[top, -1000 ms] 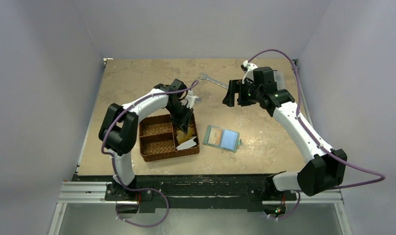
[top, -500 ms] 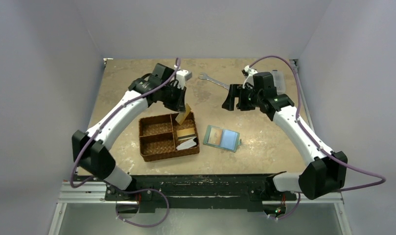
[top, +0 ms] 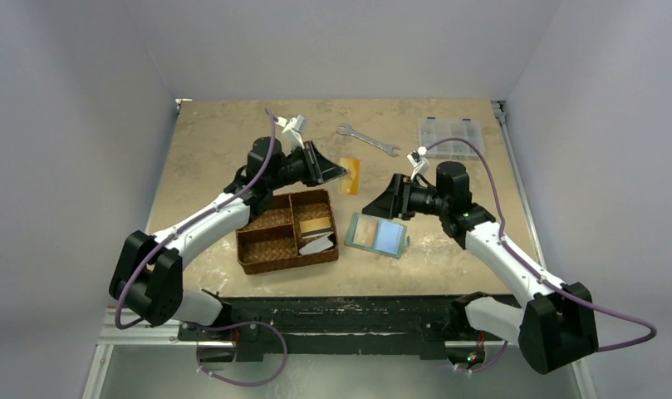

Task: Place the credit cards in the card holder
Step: Pick up the credit card from the storage box, then insert the credit card into the card holder.

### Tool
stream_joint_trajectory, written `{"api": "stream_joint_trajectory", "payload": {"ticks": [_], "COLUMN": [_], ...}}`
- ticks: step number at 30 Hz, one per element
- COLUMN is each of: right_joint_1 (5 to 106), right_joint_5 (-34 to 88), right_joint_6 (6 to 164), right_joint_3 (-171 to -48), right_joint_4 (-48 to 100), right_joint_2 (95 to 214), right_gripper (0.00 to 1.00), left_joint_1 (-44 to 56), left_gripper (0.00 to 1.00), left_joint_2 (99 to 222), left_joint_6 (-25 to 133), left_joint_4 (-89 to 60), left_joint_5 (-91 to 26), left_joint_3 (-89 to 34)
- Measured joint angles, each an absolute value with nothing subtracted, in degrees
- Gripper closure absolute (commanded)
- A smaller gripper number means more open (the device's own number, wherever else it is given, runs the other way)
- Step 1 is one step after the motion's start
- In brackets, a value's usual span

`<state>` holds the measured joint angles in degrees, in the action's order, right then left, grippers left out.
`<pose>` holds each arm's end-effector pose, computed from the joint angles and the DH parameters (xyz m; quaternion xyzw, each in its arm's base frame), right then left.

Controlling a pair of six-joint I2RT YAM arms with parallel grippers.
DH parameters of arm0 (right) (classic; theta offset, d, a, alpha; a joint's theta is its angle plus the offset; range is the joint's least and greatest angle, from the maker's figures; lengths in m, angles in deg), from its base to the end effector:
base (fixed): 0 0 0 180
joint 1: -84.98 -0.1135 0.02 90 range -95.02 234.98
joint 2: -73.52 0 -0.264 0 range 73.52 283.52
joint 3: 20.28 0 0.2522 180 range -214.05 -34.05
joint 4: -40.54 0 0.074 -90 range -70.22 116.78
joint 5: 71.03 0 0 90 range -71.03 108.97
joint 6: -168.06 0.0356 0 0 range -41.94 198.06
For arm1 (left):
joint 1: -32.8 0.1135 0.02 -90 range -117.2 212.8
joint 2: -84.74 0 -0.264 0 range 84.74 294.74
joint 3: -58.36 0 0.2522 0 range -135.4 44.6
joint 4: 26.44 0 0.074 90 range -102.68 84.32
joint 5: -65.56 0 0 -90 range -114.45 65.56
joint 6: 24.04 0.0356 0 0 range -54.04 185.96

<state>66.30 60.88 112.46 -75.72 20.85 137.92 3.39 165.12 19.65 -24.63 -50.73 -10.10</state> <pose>0.2228 0.1004 0.2641 -0.0709 0.8206 0.4881 0.2888 0.2758 -0.1736 0.2966 0.0264 0.7783 -0.5103 0.3650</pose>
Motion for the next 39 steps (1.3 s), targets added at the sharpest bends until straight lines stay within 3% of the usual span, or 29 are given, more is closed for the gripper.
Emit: {"api": "stream_joint_trajectory", "payload": {"ticks": [3, 9, 25, 34, 36, 39], "right_joint_1": [66.32, 66.91, 75.20, 75.48, 75.61, 75.68], "right_joint_5": [63.94, 65.27, 72.60, 73.16, 73.43, 73.54], "right_joint_6": [121.13, 132.02, 149.59, 150.14, 149.85, 148.83], "right_joint_3": [-70.78, -67.85, -59.80, -59.74, -59.74, -59.76], "right_joint_4": [34.01, 47.97, 74.66, 74.97, 74.38, 73.13], "right_joint_2": [137.04, 136.96, 136.06, 132.39, 130.66, 128.93], "right_gripper": [0.26, 0.46, 0.48, 0.33, 0.34, 0.45], "left_joint_1": [2.17, -2.14, -2.60, -3.14, -3.36, -3.36], "left_gripper": [1.00, 1.00, 1.00, 1.00, 1.00, 1.00], "left_joint_2": [165.65, 165.65, 168.14, 168.33, 168.33, 168.33], "left_joint_6": [14.01, 6.65, -0.04, -0.26, -0.26, -0.26], "left_joint_4": [-34.51, -48.23, -59.60, -59.62, -59.49, -59.34], "left_joint_5": [-51.80, -52.91, -54.36, -55.84, -56.21, -56.85], "left_joint_3": [-7.87, -5.49, -2.75, -2.08, -1.64, -1.42]}}
